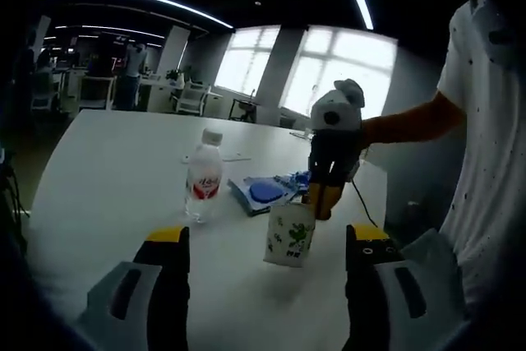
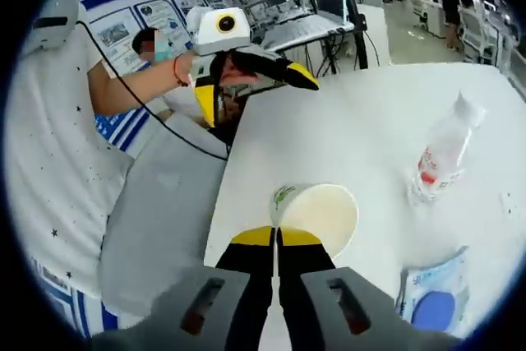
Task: Arrange the tabletop items into an orderly group along one side of the table until the central work area is clear of visible clutter.
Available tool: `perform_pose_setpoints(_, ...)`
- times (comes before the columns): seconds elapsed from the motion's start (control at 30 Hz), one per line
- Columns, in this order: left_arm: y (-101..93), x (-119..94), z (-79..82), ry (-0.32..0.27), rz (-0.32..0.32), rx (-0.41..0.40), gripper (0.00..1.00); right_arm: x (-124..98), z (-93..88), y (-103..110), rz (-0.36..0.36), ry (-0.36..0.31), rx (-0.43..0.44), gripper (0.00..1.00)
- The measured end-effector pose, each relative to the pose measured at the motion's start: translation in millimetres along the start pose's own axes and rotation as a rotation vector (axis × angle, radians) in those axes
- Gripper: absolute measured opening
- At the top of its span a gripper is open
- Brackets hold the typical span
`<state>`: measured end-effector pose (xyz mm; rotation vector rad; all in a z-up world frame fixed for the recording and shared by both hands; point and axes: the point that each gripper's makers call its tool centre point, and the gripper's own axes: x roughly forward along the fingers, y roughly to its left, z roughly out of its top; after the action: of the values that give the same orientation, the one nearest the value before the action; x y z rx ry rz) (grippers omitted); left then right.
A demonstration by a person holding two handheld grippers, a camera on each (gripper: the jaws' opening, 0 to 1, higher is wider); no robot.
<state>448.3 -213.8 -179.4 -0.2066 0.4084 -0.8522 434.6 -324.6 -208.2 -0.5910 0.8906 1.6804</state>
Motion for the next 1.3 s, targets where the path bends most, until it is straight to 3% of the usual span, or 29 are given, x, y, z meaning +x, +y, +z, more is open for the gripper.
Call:
perform_pose_setpoints(0.37,1.5,1.1,-2.4,-0.001,-0.004,-0.004,0.79,-24.9,-19.2,-39.9,-0.172,0.209,-0.181,0.0)
perform_pose_setpoints(0.7,0.4,-1.2,-6.3,-0.001,-0.008,-0.01,0.78,-31.7,-23.7,-84.4,-0.273,0.343,-0.333,0.0)
perform_pose_setpoints(1.0,0.8,-3.8,-10.8,0.001,-0.003,-0.019,0.78,-29.1,-30.3,-110.2,-0.294,0.422,-0.422,0.0)
perform_pose_setpoints(1.3,-0.2,-2.9,-14.3,0.004,-0.004,-0.025,0.78,-23.9,-34.0,-128.2,-0.314,0.446,-0.456,0.0)
